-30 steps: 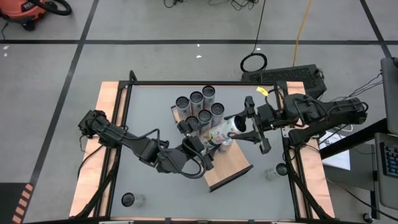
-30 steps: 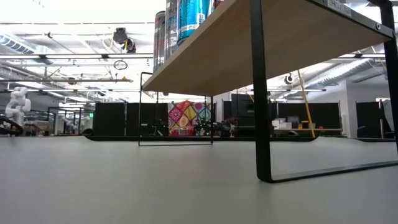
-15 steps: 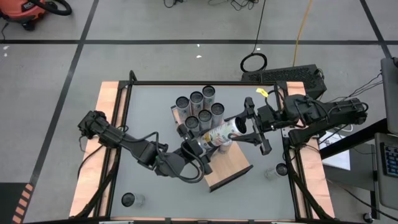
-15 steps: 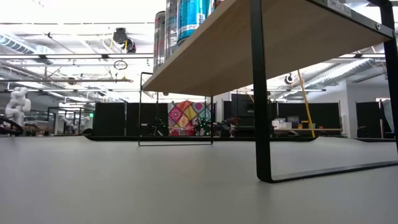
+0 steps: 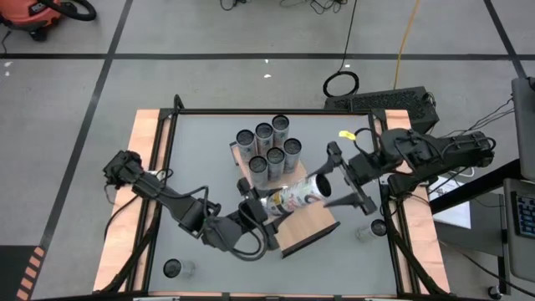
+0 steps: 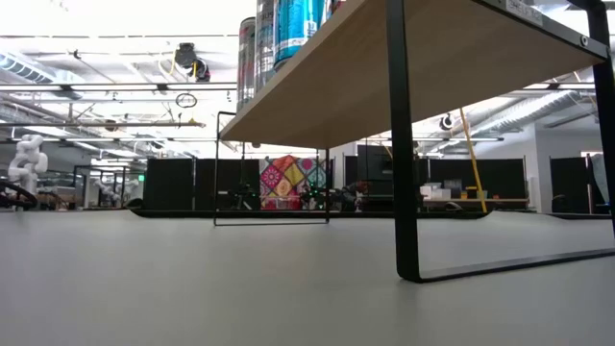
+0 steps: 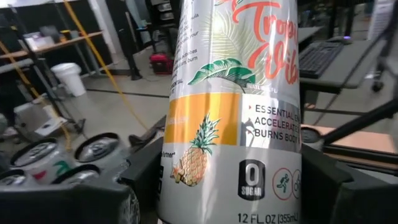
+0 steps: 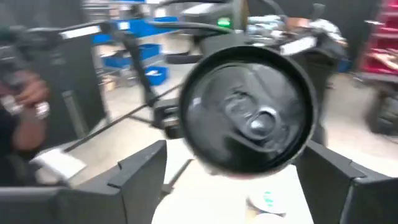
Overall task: Place canned beverage on shelf
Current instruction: Put the top right white-yellow soda can on the shelf
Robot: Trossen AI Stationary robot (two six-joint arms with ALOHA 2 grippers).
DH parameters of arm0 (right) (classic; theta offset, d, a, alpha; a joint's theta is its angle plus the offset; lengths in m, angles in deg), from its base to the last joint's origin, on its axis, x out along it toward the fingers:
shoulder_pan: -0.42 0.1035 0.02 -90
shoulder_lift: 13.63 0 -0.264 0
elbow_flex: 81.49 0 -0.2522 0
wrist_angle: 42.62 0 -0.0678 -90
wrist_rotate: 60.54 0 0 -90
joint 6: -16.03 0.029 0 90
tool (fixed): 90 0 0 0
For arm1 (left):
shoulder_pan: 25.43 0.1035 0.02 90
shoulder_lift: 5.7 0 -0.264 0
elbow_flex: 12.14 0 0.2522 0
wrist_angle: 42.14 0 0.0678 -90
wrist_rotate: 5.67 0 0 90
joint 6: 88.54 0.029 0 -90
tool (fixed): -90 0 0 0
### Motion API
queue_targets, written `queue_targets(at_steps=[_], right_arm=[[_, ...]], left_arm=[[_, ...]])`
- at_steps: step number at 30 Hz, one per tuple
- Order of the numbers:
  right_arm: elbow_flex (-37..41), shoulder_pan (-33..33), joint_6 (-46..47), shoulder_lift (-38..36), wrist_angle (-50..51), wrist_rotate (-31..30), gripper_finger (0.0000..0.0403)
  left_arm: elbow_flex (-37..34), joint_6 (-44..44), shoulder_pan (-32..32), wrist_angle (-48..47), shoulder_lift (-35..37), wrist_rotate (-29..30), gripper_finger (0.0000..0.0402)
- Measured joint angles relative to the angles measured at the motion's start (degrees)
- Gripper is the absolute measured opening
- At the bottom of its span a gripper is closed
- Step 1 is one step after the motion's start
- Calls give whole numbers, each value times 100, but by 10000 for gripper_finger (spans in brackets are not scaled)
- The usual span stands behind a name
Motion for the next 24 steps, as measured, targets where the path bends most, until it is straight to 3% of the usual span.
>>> queue_targets(at_steps=[4,11,24], right_arm=[[0,115,-526,35,-4,423,296],[0,596,-1150,237,-33,457,297],[0,1339,-1169,771,-1035,380,287]], left_arm=[[0,-170,-102,83,0,-325,255],[0,-616,-108,281,-131,-1089,255],[0,-433,-119,966,-431,-1999,254]])
